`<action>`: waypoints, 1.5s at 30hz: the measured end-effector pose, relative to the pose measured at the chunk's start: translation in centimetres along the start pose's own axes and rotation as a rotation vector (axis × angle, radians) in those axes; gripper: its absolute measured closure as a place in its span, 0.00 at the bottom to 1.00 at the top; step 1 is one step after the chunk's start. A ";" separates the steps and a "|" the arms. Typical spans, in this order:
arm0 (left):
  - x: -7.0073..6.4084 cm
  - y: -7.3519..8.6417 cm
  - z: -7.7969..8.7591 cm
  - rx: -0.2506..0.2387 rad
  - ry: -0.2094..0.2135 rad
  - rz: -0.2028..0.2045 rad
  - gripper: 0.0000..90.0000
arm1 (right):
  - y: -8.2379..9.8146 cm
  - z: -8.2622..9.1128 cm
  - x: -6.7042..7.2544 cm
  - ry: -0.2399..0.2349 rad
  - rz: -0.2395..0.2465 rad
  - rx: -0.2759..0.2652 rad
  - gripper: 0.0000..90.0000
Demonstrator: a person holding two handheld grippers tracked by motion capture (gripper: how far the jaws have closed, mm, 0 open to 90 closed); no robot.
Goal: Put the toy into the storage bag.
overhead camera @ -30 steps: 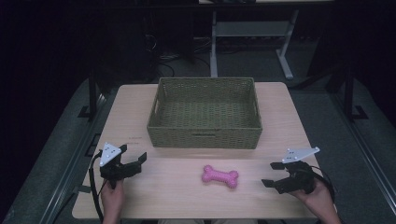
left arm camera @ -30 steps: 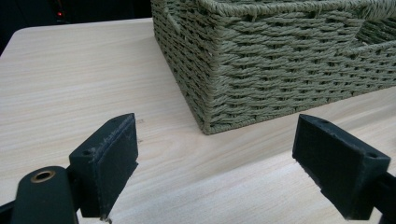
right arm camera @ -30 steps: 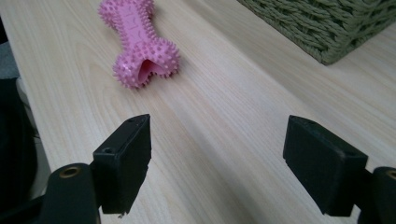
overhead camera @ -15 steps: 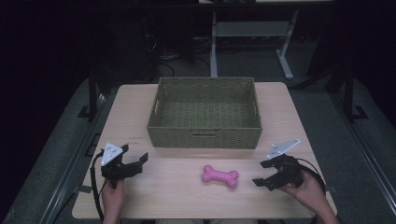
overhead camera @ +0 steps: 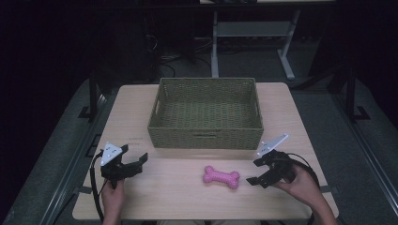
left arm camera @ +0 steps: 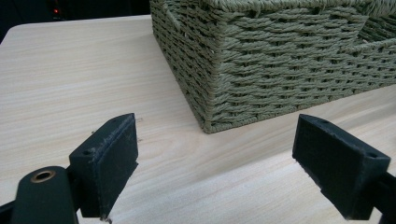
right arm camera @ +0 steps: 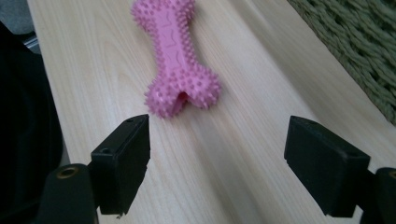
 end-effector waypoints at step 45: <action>0.6 0.2 -0.3 0.006 -0.007 0.017 0.15 | -5.3 -5.0 1.1 -0.055 0.119 0.180 0.26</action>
Point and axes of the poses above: each handheld gripper's, and its own axes: z roughly backward along the jaws, y roughly out of its underside, x roughly to its left, the point moved 9 cm from there along -z, roughly forward along the jaws, and after that the axes turned 10 degrees about -y, right-handed, at the moved point
